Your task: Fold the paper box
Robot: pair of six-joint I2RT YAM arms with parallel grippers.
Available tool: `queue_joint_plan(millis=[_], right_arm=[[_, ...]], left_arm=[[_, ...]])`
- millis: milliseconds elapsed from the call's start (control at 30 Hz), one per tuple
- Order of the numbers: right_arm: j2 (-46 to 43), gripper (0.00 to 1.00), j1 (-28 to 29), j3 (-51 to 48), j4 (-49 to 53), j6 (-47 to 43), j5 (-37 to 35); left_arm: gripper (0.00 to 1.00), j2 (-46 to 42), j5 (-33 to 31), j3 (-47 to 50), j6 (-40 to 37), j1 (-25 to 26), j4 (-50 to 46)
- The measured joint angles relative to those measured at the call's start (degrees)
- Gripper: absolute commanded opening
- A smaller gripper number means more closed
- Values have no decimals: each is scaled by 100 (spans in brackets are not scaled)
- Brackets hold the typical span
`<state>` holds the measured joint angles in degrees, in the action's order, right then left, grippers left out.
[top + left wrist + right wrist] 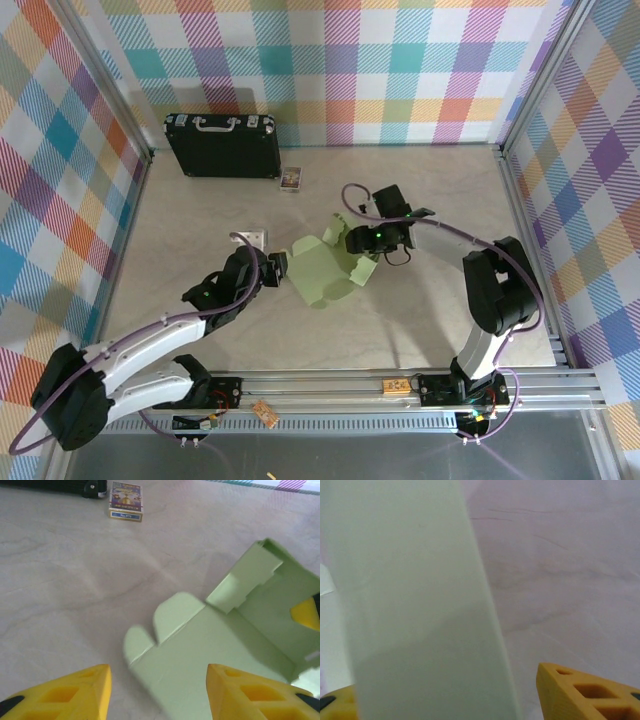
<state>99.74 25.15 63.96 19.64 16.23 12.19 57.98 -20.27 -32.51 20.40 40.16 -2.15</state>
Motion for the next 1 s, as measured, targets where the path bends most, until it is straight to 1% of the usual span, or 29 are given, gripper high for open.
queue_joint_plan(millis=[100,167,333,467,533,567,700,833,1000], right_arm=[[28,64,-334,-223,-129,295,240],[28,65,-459,-348,-188,466,367],[26,65,-525,-769,-592,914,793],[17,65,-570,-1215,-1078,1366,1274],[-39,67,-623,-1360,-1322,1600,1508],[-66,70,-632,-1414,-1362,1652,1554],[-400,79,-629,-1563,-1248,1770,1355],[-778,81,-634,-1569,-1134,1725,1222],[-1029,80,-682,-1569,-861,1569,839]], left_arm=[[54,-240,129,0,66,-13,-350],[55,-330,181,0,105,-20,-540],[56,-505,299,9,129,-20,-861],[57,-651,463,26,133,-20,-981],[57,-699,546,46,133,-20,-1003],[57,-706,595,50,138,-20,-1003],[57,-667,796,50,175,-20,-990],[59,-476,1082,50,280,-20,-931],[60,-81,1469,-7,376,-20,-737]])
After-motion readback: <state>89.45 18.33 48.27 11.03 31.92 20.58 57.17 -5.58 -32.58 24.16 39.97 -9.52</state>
